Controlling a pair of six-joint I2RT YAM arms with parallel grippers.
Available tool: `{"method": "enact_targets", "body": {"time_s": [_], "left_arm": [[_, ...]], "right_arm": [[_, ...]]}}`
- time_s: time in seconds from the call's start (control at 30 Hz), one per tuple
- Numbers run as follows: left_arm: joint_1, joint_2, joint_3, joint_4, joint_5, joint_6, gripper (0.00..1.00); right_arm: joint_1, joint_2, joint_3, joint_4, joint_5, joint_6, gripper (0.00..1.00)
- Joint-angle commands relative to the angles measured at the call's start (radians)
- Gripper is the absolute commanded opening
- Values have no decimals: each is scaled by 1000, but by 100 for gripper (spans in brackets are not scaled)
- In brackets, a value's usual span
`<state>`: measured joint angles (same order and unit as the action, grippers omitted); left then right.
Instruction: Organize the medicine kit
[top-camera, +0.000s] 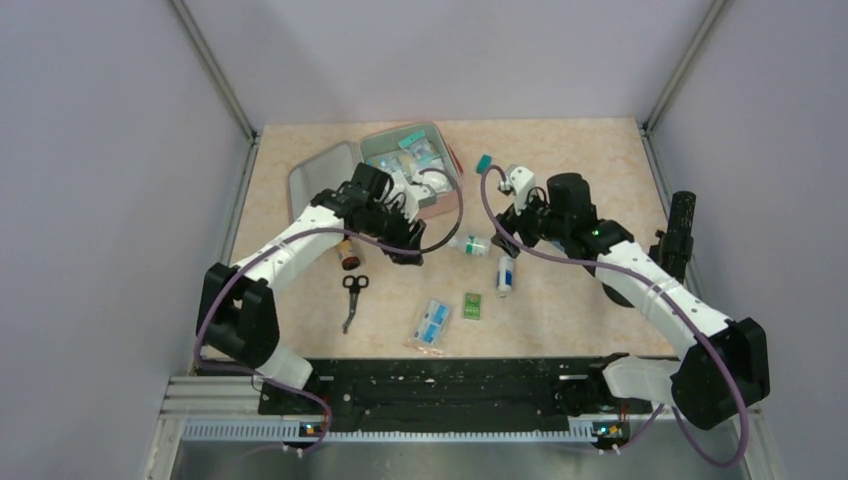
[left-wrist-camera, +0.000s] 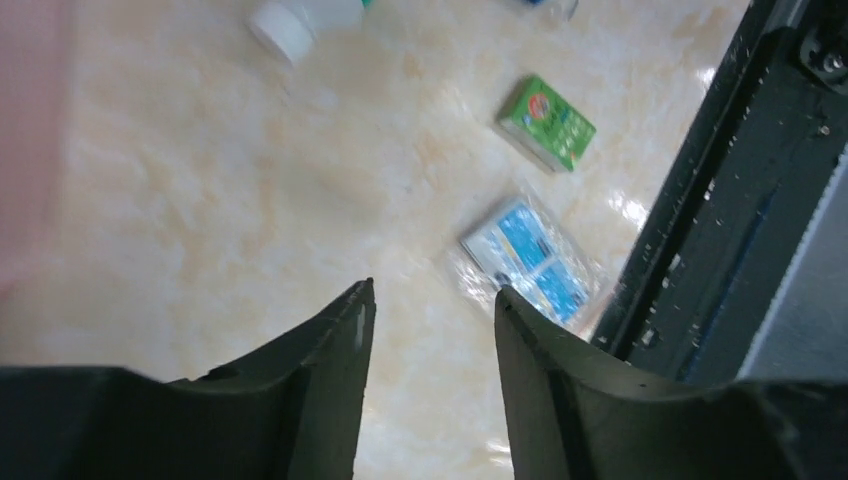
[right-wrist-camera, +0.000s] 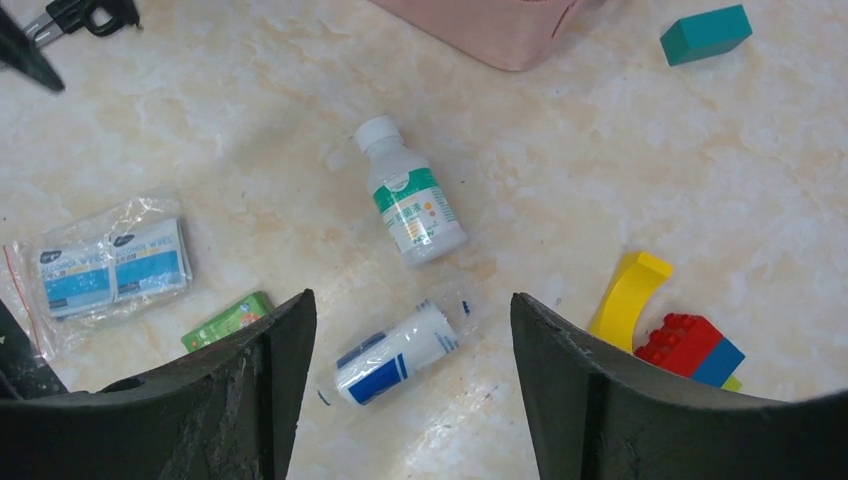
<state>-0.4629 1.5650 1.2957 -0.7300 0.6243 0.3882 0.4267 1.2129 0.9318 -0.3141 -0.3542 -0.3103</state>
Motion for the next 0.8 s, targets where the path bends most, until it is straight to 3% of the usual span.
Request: {"method": "enact_targets", "body": {"time_s": [0.0,0.13,0.37,0.63,0.77], "left_arm": [[-18,-109,-262,189,-45,-264,60],[-106,-207,-397,322,-221,-369,65],[-311,-203,-448,342,-470,-538,46],[-474,-74,-432,344,-608,-599,75],[-516,19,-408,347,-703,-593,77]], "right_arm": [[-23,-39,46,25,55,110,71],[-52,-59,44,28,120,166,72],[-66,-57,28,95,210,252,72],[-70,-107,-4,122,192,284,72],[-71,-140,-28,121,189,294,72]]}}
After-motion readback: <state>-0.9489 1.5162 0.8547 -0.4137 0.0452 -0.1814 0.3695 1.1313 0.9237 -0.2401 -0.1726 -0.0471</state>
